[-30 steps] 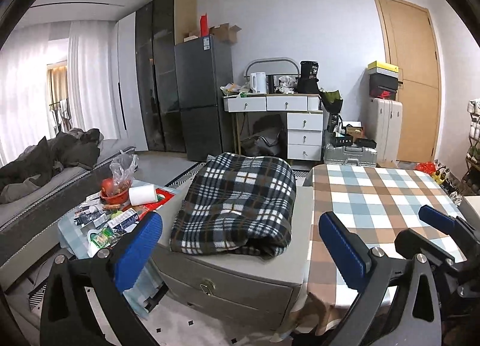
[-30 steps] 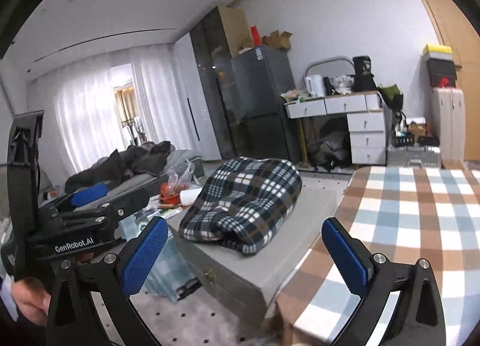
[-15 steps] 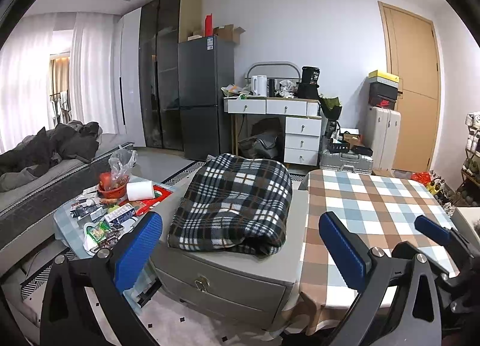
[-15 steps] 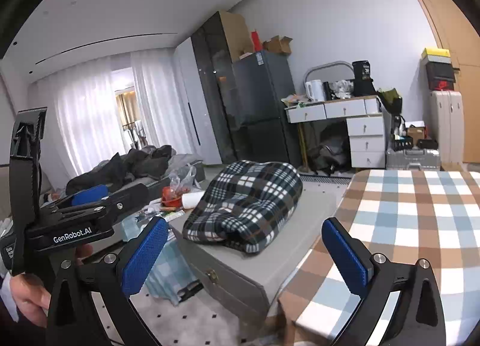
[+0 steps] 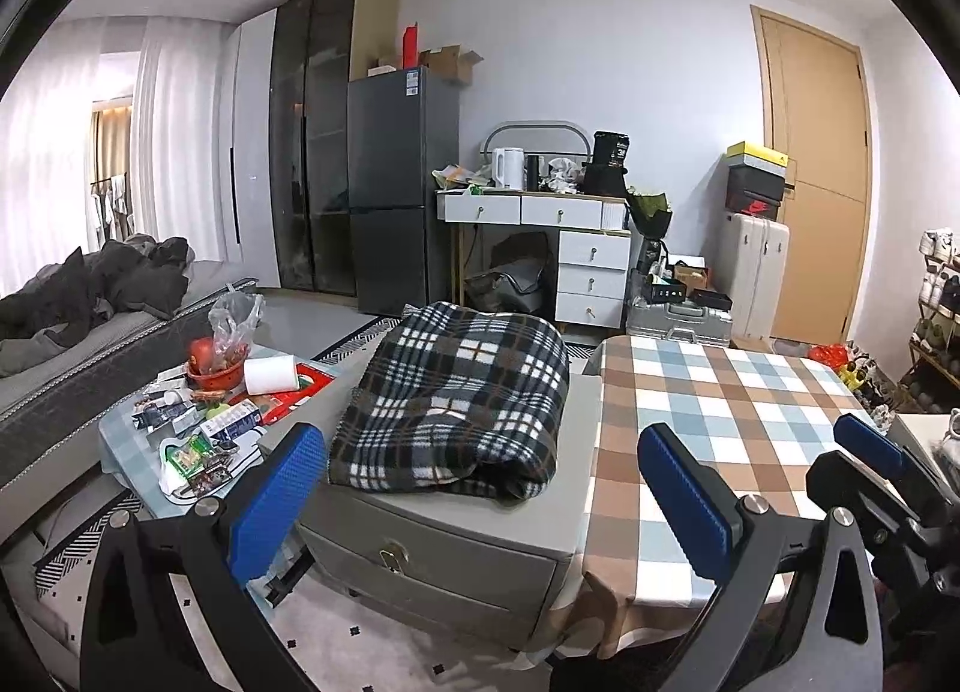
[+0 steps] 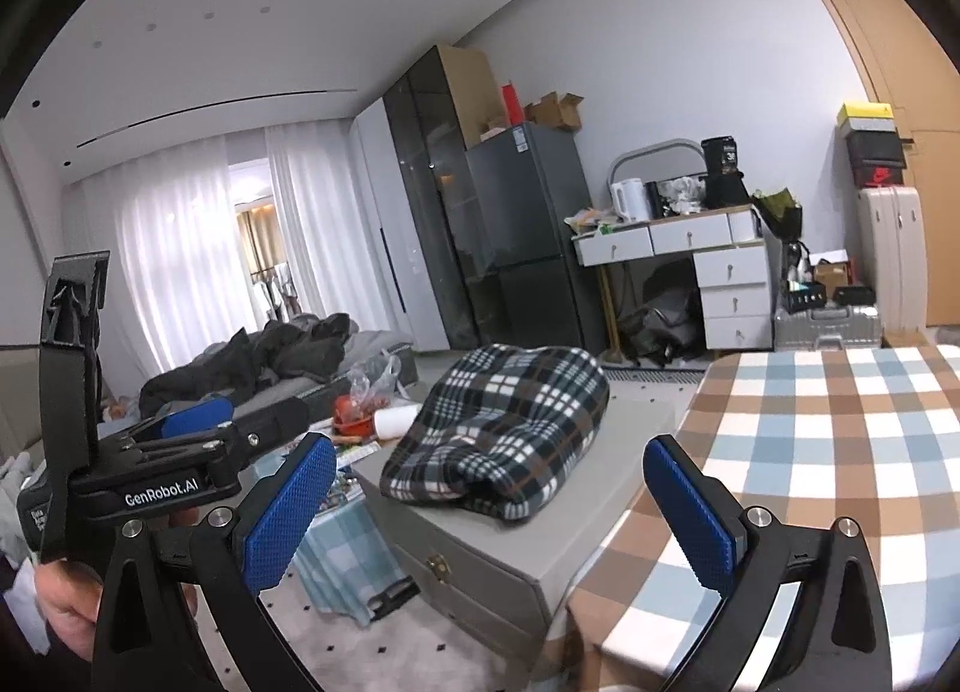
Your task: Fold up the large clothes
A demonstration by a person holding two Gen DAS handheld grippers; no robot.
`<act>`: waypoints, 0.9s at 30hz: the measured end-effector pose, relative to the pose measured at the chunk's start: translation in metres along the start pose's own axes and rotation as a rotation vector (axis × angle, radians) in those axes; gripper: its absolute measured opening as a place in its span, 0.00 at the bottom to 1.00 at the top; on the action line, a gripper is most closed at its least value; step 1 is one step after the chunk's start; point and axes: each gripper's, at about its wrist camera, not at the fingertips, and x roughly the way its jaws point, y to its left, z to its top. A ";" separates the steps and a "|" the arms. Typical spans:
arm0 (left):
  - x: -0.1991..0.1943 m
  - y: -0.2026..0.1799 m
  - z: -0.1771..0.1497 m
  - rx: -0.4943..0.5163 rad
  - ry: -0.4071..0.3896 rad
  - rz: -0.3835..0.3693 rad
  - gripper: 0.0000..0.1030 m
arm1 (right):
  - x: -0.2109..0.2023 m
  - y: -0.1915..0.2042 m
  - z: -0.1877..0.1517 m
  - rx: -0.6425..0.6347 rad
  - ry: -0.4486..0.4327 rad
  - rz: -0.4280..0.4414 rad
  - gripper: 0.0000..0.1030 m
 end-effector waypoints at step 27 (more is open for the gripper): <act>-0.010 -0.001 -0.001 0.010 0.001 0.015 0.99 | -0.018 0.008 -0.007 0.002 -0.026 0.023 1.00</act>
